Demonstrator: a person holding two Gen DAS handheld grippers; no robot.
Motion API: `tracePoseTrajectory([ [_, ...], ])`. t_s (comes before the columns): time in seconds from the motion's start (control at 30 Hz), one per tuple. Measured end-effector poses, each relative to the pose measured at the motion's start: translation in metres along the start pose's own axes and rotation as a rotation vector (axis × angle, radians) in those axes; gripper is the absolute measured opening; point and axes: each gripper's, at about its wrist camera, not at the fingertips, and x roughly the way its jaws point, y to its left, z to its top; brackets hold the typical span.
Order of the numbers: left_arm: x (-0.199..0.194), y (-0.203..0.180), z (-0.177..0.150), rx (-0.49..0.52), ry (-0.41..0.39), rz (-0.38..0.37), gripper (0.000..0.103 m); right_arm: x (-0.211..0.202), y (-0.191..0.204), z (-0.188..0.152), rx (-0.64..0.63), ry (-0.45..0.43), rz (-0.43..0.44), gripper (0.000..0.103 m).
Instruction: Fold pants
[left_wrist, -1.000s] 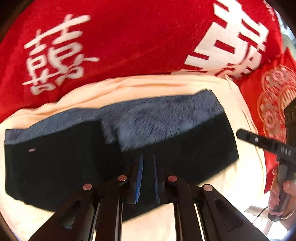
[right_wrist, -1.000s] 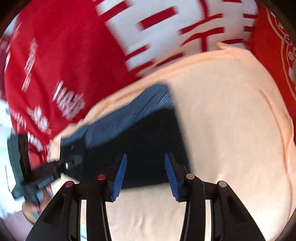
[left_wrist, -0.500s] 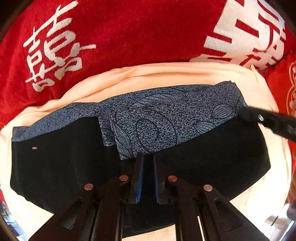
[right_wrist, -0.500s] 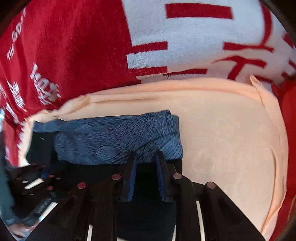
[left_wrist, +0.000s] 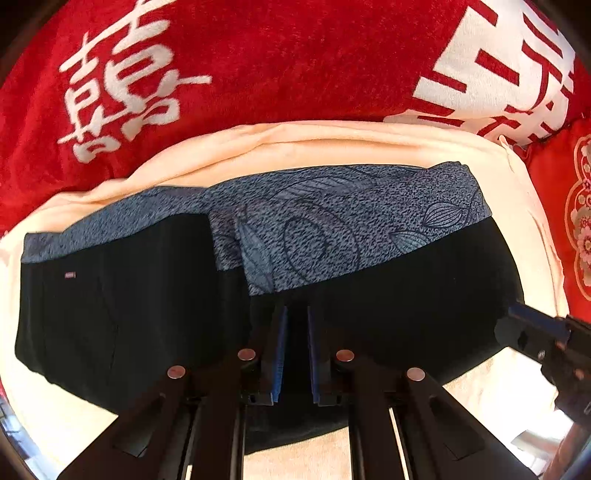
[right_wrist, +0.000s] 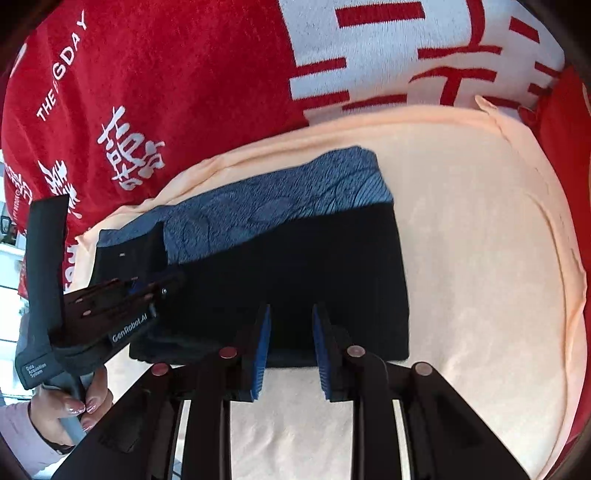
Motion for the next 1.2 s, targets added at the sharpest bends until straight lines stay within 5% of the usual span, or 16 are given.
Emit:
tracePoseTrajectory([
  [0.1, -0.004, 0.007, -0.005, -0.025, 0.000, 0.018, 0.017, -0.003, 0.006, -0.006, -0.006, 0.002, -0.001, 0.033],
  [0.17, -0.007, 0.013, -0.009, -0.046, -0.008, 0.026, 0.089, -0.005, 0.011, -0.008, -0.013, 0.005, 0.001, 0.034],
  [0.2, -0.012, 0.019, -0.011, -0.063, -0.029, 0.029, 0.097, -0.005, 0.013, -0.009, -0.017, 0.008, 0.003, 0.034],
  [0.47, -0.025, 0.055, -0.027, -0.116, -0.037, 0.031, 0.097, 0.004, 0.043, -0.012, -0.063, 0.031, 0.008, 0.035],
  [0.7, -0.033, 0.098, -0.041, -0.169, -0.049, 0.057, 0.097, 0.011, 0.080, -0.010, -0.141, 0.054, -0.022, 0.067],
  [1.2, -0.022, 0.196, -0.073, -0.290, -0.044, 0.103, 0.097, 0.057, 0.153, -0.016, -0.227, 0.139, -0.079, 0.079],
])
